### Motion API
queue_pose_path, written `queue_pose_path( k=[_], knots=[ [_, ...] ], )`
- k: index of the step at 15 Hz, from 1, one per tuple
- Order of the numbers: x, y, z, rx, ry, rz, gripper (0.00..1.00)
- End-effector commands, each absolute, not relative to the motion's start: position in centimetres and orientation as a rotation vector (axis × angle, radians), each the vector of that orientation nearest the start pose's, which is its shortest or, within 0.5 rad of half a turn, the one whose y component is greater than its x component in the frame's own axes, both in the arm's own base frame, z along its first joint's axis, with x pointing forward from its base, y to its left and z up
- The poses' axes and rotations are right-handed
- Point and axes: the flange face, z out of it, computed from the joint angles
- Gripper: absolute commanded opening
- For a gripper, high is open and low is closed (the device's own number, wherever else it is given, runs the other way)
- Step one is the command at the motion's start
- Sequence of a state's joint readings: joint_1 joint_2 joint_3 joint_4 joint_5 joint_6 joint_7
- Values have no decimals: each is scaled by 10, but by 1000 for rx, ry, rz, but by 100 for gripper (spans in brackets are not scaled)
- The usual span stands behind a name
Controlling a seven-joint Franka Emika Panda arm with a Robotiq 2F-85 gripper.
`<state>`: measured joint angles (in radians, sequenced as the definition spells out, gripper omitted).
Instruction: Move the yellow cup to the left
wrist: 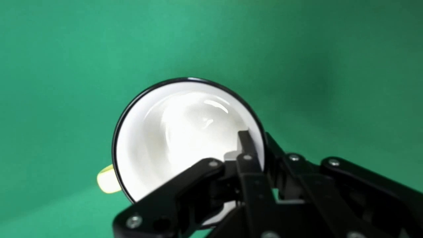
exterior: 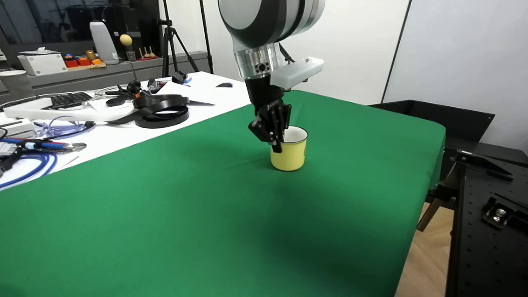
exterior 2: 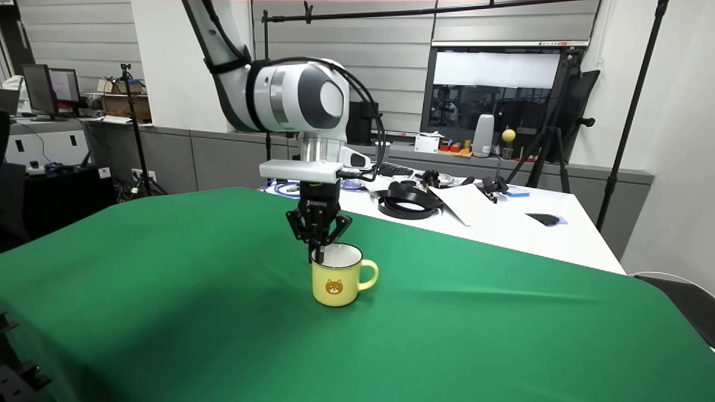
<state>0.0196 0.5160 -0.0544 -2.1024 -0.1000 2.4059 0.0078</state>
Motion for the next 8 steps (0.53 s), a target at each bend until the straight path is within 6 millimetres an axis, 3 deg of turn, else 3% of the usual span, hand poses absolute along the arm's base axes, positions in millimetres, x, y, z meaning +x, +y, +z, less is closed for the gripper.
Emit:
queue_pose_path(
  k=[1, 8],
  knots=[
    [554, 0, 164, -3211, -60, 237, 3],
    [559, 19, 171, -3149, -56, 224, 3]
  ],
)
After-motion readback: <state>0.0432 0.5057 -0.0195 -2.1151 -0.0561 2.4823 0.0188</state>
